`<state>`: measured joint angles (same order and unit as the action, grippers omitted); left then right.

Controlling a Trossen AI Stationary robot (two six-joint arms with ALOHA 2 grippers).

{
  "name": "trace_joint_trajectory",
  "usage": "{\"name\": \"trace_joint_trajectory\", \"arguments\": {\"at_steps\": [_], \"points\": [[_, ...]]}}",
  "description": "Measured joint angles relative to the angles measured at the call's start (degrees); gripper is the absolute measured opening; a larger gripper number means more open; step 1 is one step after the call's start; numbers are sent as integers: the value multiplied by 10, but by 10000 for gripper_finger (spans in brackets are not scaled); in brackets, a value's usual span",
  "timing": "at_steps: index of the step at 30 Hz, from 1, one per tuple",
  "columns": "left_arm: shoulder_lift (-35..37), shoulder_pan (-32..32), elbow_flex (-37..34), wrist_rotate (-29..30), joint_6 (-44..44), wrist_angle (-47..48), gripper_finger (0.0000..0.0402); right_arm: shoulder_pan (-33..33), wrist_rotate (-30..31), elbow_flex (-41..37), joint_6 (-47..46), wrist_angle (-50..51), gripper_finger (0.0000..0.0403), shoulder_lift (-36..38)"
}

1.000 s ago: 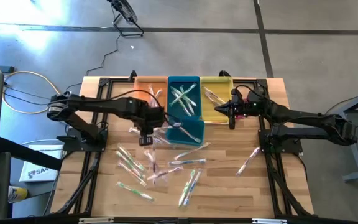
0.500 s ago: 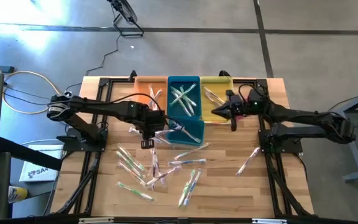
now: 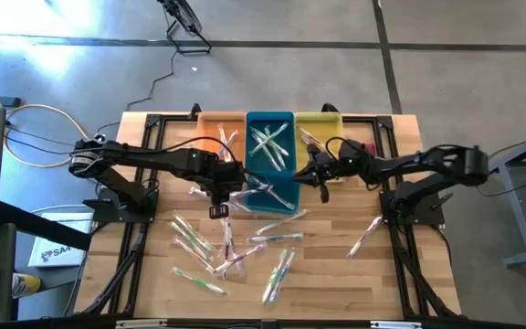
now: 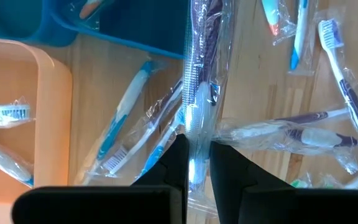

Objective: Pick & Place Toothbrushes
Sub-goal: Put the violet toothbrush into the yellow bin

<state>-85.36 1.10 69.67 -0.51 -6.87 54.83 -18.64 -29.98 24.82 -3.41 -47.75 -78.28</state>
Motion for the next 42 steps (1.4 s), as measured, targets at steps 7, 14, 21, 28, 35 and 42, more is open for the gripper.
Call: {"name": "trace_joint_trajectory", "arguments": {"at_steps": [7, 14, 21, 28, 35, 42], "points": [[0, 0, 0, 0, -3, -8, 35, 29, 71, 0, 1, -69, 108, -67], [0, 0, 0, 0, -5, -17, 35, 53, 75, 36, 2, -85, 209, -125], [0, 0, 0, 0, -9, -21, 35, 85, 75, 114, 7, -80, 223, -195], [0, 0, 0, 1, -9, -25, 35, 98, 67, 161, 9, -80, 219, -235], [0, 0, 0, 0, -9, -25, 35, 108, 60, 167, 29, -82, 174, -235], [0, 0, 0, -1, -9, -27, 34, 106, 62, 167, 32, -82, 88, -235]]}}
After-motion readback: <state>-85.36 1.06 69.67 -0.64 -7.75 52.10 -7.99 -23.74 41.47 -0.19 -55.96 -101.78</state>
